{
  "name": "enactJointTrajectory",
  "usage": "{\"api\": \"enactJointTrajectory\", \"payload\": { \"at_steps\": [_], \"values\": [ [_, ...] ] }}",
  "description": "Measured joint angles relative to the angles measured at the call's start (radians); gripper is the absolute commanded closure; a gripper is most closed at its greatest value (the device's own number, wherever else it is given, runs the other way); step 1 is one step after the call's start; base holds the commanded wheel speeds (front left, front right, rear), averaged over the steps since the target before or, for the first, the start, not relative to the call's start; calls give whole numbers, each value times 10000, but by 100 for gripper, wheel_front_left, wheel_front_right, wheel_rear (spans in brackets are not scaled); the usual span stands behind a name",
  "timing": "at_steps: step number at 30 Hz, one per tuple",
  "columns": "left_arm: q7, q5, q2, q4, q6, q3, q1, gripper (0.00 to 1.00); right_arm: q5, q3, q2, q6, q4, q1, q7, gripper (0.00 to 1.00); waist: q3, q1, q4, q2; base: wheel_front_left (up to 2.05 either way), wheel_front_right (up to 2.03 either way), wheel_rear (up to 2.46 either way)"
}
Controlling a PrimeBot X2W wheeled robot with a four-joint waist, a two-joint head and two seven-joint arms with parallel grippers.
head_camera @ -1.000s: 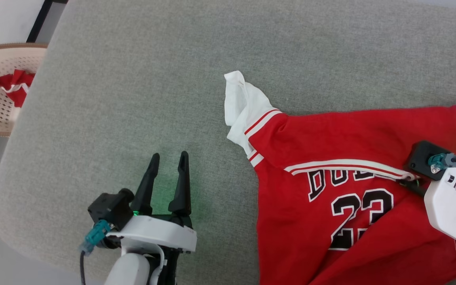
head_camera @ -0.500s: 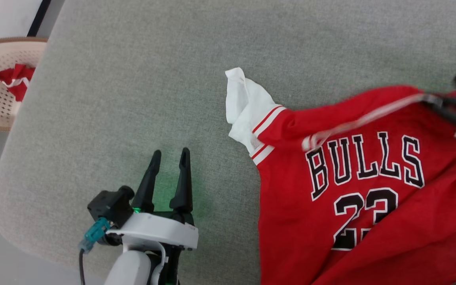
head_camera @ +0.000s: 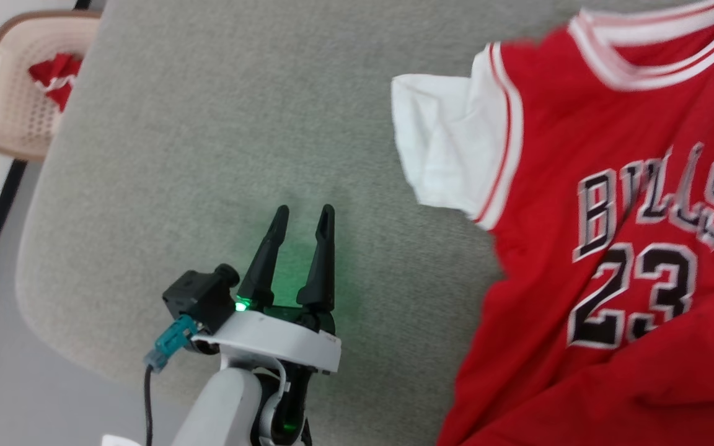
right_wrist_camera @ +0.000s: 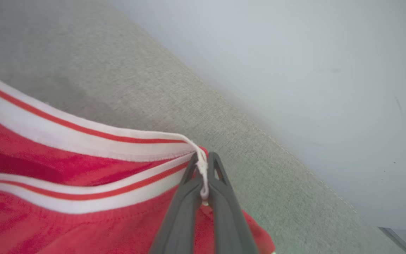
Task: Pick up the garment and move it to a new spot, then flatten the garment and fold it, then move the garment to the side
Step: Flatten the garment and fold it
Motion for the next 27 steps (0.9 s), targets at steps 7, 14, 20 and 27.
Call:
{"api": "enactJointTrajectory", "payload": {
  "at_steps": [7, 14, 20, 27],
  "values": [
    [2, 15, 0, 10, 56, 17, -78, 0, -485, -79, 899, 0, 1739, -151, -846, 0, 151, 0, 443, 0, 0, 0, 0],
    [2, 855, -2, 157, -123, 470, 108, 0, 113, -207, 754, 0, 1335, 538, -2871, 0, -269, 0, 272, 0, 0, 0, 0],
    [81, 1776, 951, 355, -497, 562, -147, 0, 1011, -729, 157, 0, -174, 1878, -5196, 0, -804, 0, -388, 0, 0, 0, 0],
    [1383, 2374, 2608, 211, -999, 198, -1838, 0, 1229, -2698, -107, 0, -2606, 4378, -5846, 0, -1279, -1, -1601, 0, 0, 0, 0]
  ]
}}
